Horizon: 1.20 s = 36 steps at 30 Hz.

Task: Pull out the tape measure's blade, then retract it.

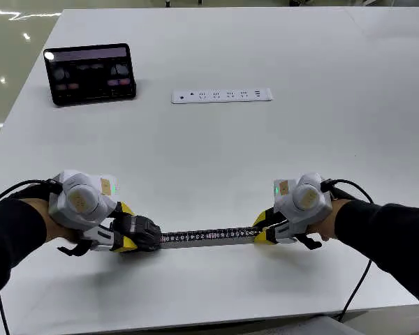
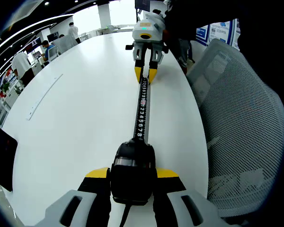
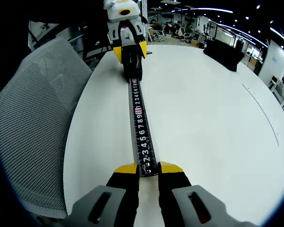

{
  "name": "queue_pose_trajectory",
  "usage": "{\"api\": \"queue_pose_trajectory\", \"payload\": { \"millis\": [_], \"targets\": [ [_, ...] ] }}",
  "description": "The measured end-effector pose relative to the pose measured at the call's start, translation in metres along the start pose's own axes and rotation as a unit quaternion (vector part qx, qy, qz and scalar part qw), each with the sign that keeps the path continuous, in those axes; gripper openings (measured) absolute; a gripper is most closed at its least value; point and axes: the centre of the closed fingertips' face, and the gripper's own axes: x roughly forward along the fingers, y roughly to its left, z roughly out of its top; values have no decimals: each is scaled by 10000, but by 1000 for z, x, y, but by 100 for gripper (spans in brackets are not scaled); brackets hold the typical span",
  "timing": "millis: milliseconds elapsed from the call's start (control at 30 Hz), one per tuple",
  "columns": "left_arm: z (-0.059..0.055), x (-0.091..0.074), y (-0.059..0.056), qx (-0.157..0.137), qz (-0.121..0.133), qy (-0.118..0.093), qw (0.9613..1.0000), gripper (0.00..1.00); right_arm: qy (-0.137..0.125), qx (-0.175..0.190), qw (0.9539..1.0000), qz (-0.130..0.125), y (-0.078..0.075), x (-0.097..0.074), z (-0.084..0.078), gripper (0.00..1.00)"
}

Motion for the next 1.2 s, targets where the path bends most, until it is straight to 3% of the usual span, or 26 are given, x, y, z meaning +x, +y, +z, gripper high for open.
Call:
{"api": "queue_pose_trajectory", "payload": {
  "millis": [1200],
  "targets": [
    [-1,1,1,-3,-8,20,10000,30,79,129,9998,-103,-3,-15,-21,10]
  ]
}}
